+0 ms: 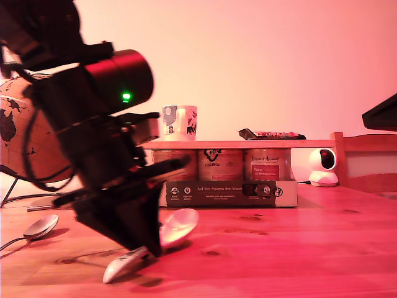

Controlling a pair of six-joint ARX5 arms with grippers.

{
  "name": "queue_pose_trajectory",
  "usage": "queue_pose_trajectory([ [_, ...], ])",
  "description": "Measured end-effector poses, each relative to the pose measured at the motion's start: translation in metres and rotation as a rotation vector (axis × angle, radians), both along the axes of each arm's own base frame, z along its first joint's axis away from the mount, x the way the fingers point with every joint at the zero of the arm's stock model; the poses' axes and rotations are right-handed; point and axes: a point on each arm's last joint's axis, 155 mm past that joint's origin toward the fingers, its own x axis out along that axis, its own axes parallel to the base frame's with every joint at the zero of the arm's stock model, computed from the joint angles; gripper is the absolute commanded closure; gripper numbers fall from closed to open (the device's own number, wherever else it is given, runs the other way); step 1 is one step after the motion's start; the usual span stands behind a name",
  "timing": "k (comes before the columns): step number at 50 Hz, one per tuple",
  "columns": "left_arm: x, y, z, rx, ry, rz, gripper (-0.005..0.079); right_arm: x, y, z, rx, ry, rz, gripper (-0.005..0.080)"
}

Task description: Slide the ceramic spoon to the right

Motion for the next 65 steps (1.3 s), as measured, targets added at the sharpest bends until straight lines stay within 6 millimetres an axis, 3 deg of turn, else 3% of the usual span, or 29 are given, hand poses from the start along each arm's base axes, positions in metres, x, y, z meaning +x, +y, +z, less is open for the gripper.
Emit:
queue_pose_trajectory([
  [10, 0.002, -0.013, 0.002, -0.011, -0.003, -0.022, 0.0616, 0.0, 0.0, 0.0, 0.0, 0.0, 0.0, 0.0764],
  [21, 0.008, -0.042, 0.011, -0.055, -0.024, -0.065, 0.0616, 0.0, 0.0, 0.0, 0.0, 0.0, 0.0, 0.0764],
  [30, 0.003, -0.058, 0.002, -0.059, -0.001, -0.102, 0.0616, 0.0, 0.0, 0.0, 0.0, 0.001, 0.0, 0.0764],
  [50, -0.004, -0.105, 0.01, -0.118, -0.007, -0.177, 0.0616, 0.0, 0.0, 0.0, 0.0, 0.0, 0.0, 0.0764],
  [65, -0.005, -0.121, 0.019, -0.173, -0.027, -0.204, 0.0616, 0.0, 0.0, 0.0, 0.0, 0.0, 0.0, 0.0764],
])
